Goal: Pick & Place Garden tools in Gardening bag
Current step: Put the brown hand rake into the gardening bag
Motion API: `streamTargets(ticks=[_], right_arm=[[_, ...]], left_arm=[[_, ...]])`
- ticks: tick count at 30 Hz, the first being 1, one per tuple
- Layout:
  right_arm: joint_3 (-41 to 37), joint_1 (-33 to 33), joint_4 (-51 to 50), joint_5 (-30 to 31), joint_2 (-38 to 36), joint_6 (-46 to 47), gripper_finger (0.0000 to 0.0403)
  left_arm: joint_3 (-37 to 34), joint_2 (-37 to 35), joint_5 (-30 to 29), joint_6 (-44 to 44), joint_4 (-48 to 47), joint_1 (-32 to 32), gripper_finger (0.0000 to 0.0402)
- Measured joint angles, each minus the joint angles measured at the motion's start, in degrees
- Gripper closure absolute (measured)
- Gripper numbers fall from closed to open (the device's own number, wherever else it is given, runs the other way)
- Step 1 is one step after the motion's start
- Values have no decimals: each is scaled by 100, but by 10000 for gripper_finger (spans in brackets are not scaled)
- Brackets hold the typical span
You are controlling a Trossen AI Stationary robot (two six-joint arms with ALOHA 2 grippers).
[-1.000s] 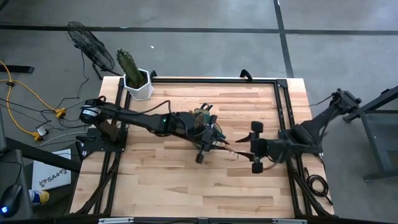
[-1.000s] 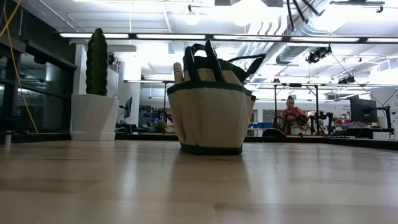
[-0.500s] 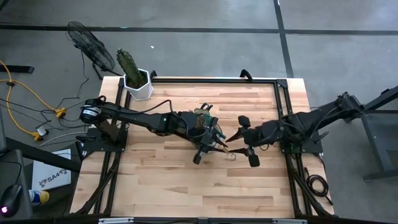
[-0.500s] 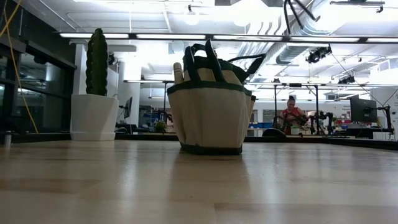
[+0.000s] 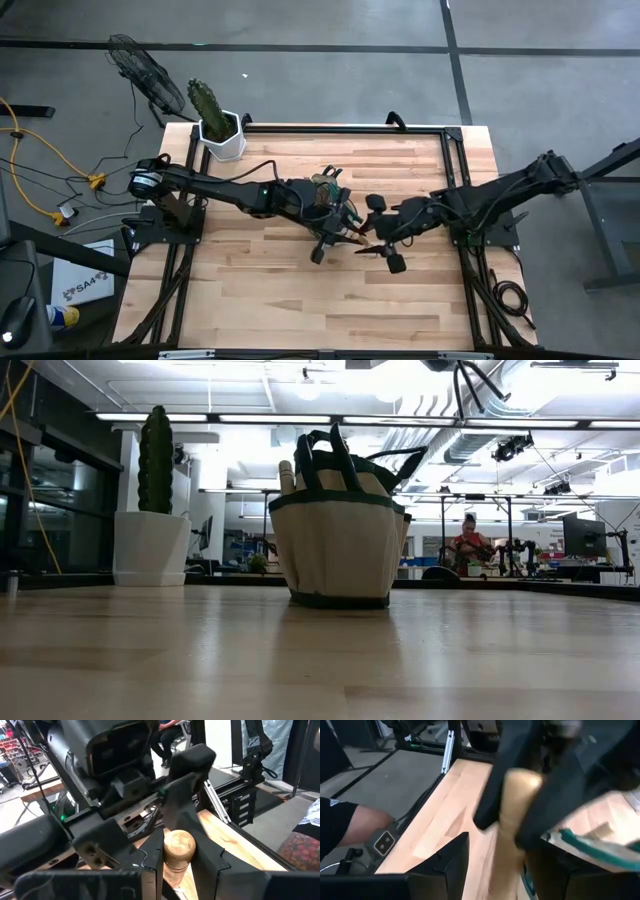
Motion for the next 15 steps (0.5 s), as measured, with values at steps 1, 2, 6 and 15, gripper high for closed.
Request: streamTargets(ticks=[1, 2, 6, 15], right_arm=[[0, 0, 63, 2, 33, -38, 229], [0, 2, 74, 1, 41, -65, 229], [0, -35, -41, 27, -16, -104, 229], [0, -83, -7, -152, -50, -109, 229]], left_arm=[[0, 0, -2, 0, -21, -7, 341], [0, 0, -4, 0, -35, -11, 341], [0, 0, -2, -1, -106, -11, 341], [0, 0, -2, -3, -176, -11, 341]])
